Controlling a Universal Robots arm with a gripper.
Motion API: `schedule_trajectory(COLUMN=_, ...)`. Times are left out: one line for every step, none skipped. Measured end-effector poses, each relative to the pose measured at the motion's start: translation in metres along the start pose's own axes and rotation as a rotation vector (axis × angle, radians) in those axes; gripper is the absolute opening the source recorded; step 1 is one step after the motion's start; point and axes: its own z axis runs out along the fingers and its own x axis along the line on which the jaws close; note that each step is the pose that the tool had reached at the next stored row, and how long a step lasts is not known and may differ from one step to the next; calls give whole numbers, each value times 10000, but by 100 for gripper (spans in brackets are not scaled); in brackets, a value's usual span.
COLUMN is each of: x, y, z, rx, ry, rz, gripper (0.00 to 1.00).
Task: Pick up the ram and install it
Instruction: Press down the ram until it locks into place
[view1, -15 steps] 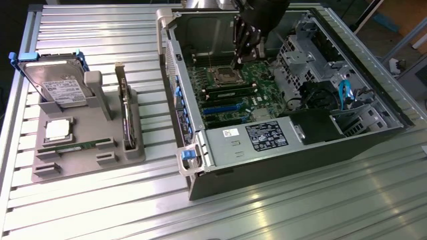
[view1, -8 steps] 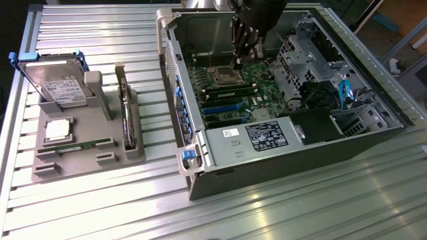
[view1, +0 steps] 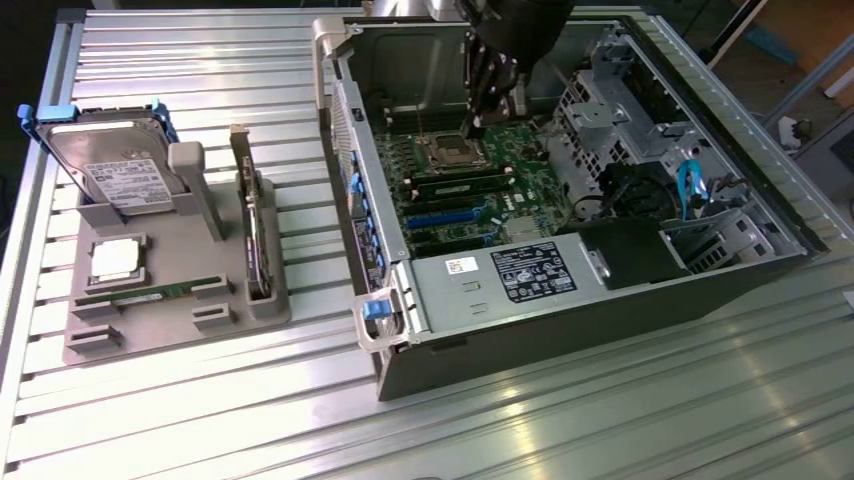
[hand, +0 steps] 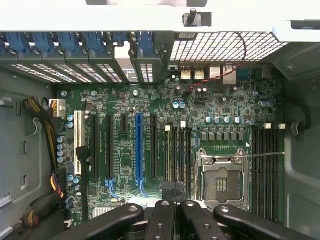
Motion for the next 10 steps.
schedule_trajectory(x=0, y=0, z=-2, rx=1, ry=-1, rz=0, gripper=11)
schedule_trajectory(x=0, y=-1, z=-6, rx=2, ry=0, rz=-2, gripper=11)
schedule_trajectory(x=0, y=-2, z=-12, rx=2, ry=1, rz=-2, gripper=11)
schedule_trajectory(x=-1, y=-2, z=-15, rx=3, ry=0, rz=-1, gripper=11)
schedule_trajectory(x=-1, y=-2, z=-20, rx=4, ry=1, rz=-1, gripper=11)
schedule_trajectory(x=-1, y=-2, z=-25, rx=4, ry=1, rz=-1, gripper=11)
schedule_trajectory(x=-1, y=-2, z=-31, rx=7, ry=0, rz=-2, gripper=11)
schedule_trajectory(x=-1, y=-2, z=-36, rx=8, ry=0, rz=-1, gripper=11)
schedule_trajectory(x=-1, y=-3, z=-47, rx=18, ry=-1, rz=-3, gripper=11)
schedule_trajectory(x=-1, y=-2, z=-54, rx=24, ry=0, rz=-3, gripper=11)
